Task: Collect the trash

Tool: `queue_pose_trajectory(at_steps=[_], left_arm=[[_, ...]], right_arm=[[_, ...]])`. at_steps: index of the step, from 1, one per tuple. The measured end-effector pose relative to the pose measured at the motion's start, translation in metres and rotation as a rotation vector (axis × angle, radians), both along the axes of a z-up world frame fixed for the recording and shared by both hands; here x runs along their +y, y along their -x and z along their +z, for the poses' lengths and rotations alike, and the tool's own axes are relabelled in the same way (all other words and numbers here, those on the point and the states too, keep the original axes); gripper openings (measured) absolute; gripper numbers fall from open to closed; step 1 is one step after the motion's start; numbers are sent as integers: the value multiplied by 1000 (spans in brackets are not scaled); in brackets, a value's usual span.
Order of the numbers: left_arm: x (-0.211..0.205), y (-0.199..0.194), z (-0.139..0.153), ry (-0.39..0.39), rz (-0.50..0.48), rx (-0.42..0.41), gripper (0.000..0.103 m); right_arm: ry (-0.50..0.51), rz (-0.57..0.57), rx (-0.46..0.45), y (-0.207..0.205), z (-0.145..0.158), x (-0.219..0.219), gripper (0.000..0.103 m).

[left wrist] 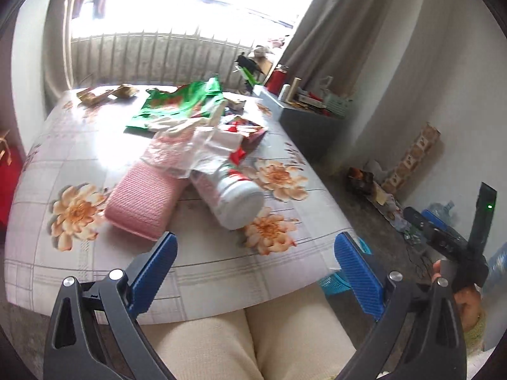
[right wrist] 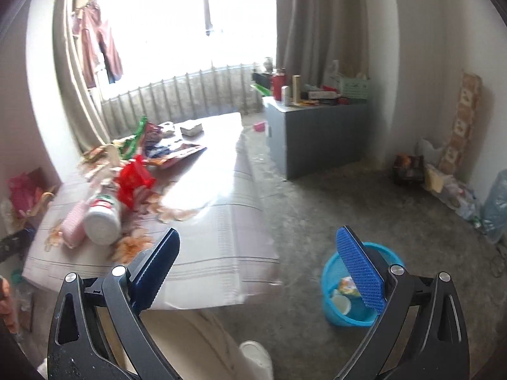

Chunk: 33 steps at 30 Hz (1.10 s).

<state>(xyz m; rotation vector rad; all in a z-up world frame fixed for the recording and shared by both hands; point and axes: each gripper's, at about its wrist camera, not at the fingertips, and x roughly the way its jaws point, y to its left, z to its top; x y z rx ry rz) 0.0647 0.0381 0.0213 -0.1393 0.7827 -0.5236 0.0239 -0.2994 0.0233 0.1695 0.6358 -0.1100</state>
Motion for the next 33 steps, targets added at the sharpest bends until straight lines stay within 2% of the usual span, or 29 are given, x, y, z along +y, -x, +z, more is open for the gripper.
queue_pose_trajectory(at_steps=[4,7,13,16,24,33], left_arm=[[24,-14,-9,-1,75,14,97],[33,-26,-14,-34,103,-3,97],[37,-53,-26,-114,98,-18,97],[37,-65,-33,-145,106,-17,97],[50,-91,-49,-139,119,23,97],[45,-117,-63,-195,62,35,97]], right_arm=[[-124,123,33,-13,0,17,95],[-175,177,73,-22,-1,35,95],[-304,254,131,-42,0,50,95],[-332,297,135,-57,8,59,94],[-408,395,165,-100,16,89,84],[-432,399,213,-125,8,99,74]])
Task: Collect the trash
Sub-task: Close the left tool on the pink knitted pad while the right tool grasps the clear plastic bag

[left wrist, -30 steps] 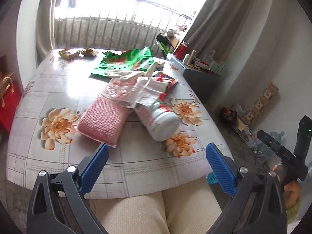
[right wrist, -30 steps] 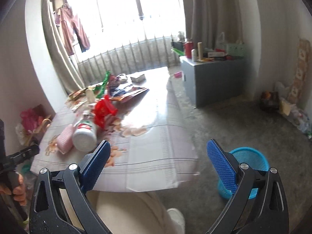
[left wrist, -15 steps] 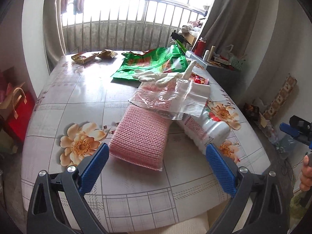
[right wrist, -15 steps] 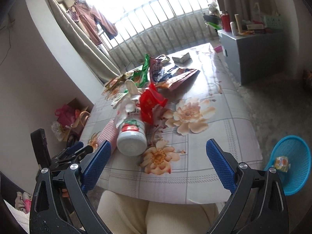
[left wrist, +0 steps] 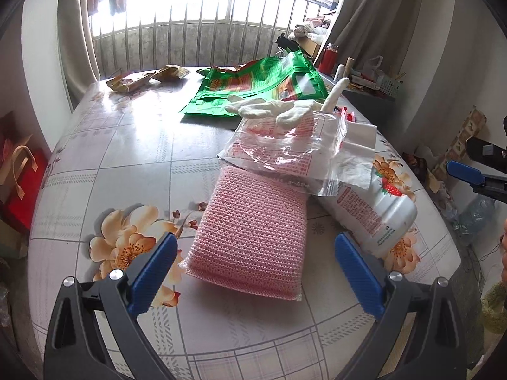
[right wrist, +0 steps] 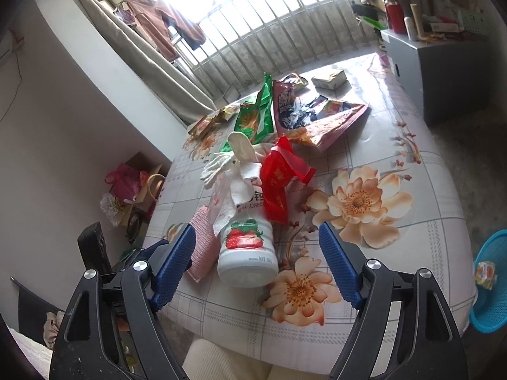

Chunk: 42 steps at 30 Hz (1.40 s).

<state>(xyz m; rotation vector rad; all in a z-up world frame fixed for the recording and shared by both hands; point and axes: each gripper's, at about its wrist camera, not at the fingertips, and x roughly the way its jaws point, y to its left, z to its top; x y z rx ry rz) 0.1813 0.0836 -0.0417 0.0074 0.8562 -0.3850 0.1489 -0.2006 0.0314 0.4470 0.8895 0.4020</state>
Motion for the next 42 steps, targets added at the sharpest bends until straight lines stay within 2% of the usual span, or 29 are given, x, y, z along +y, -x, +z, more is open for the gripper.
queue_pose_trajectory(at_steps=[7,14,19,24,30,35,42], left_arm=[[-3,-21,-14,-23,-31,22,97],[-3,-32,-24,10,-40,55,97],[-8,-29,-28,-16,-54,46,84],[-5,-26,-29,-5,-38,33,81],[2,-17,-28,-3,-18,31,80],[11,-7,-29,1,14,39,80],[17,-1,-30,12,35,37,80]], right_arm=[[-95,-21,76,-12,-19,-12,68],[-148,-26,104,-20,-22,-22,66],[-197,10,88,-33,-8,-17,63],[-201,43,78,-45,1,-2,60],[-204,46,140,-49,-13,10,48],[-233,73,160,-52,-17,22,44],[-133,125,124,-66,-11,56,41]])
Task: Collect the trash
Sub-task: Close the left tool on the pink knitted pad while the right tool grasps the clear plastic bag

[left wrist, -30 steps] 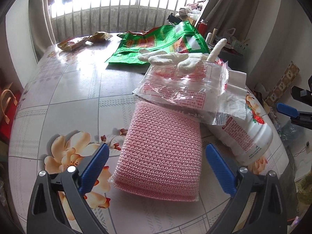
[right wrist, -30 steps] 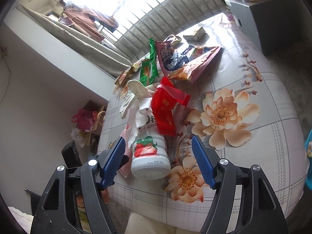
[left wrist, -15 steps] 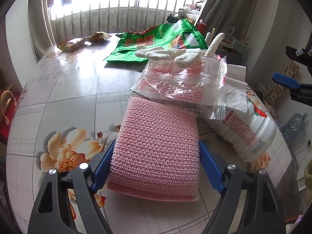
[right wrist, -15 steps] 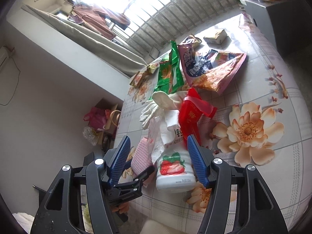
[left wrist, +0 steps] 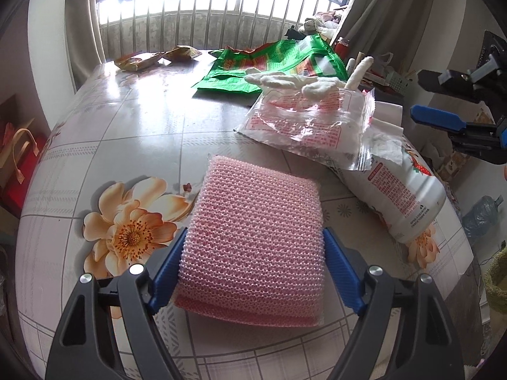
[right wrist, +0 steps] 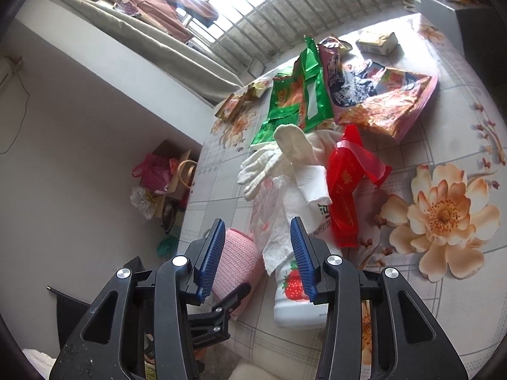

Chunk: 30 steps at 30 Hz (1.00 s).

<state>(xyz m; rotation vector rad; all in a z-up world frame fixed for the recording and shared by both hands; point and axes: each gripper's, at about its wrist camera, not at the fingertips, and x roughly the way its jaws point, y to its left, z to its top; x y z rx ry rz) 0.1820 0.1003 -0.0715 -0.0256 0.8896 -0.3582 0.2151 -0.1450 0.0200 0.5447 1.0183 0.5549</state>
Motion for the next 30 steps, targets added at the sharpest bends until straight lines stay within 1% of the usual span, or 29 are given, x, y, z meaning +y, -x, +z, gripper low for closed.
queue_pose_trajectory(at_steps=[2,7,13,16,19,22,24,25,27,30], left_arm=[[0,0,0,2,2,3,80],[1,-1,0,6,6,12,80],[1,-2,0,8,7,13,80],[1,-2,0,8,7,12,80],[2,-2,0,8,8,11,80],[2,-2,0,8,11,10,80],[2,-1,0,7,11,9,80],[2,-1,0,7,11,9,80],[2,-1,0,8,12,9,80],[0,-1,0,8,17,11,80]], right_arm=[[55,2,-16,-5,-2,8,41],[102,11,-6,-19,-13,20,41],[117,17,9,-25,-21,26,40],[120,13,15,-28,-22,27,36],[127,14,17,-31,-22,28,29],[133,13,16,-32,-22,30,21],[131,12,16,-33,-22,30,11],[127,11,18,-34,-22,30,10],[107,10,21,-32,-22,28,5],[62,17,34,-29,-21,23,3]])
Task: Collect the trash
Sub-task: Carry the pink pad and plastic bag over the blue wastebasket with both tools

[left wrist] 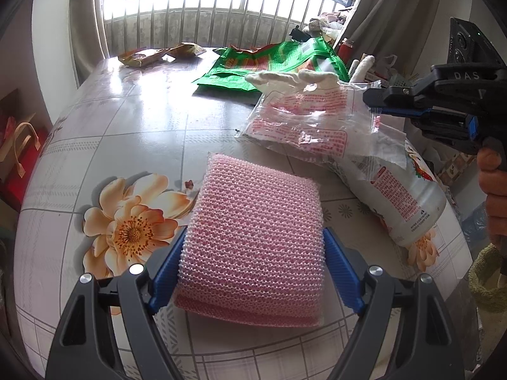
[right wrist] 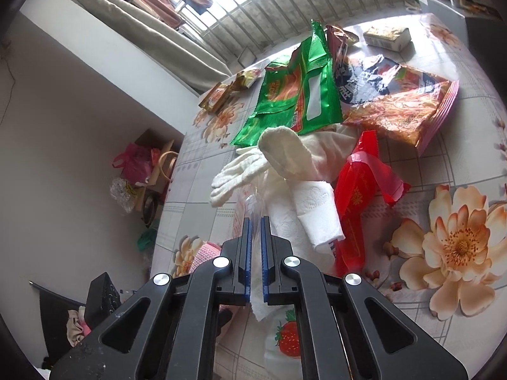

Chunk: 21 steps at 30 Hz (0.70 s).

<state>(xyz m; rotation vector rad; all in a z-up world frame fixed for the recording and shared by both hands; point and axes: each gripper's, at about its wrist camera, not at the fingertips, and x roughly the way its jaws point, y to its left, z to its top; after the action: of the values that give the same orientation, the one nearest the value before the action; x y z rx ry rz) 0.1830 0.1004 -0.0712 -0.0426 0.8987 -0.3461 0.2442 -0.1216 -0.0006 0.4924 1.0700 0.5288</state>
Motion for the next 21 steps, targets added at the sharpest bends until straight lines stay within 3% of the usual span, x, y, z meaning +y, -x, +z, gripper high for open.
queue_pose_trajectory(at_steps=[10,21], left_arm=[[0,5,4,51,25,22,80],[14,28,19,90,60,12,79]], right_arm=[[-159,-2,71,23,4,-26,2],[-214,-4,67,57,17,-52,1]])
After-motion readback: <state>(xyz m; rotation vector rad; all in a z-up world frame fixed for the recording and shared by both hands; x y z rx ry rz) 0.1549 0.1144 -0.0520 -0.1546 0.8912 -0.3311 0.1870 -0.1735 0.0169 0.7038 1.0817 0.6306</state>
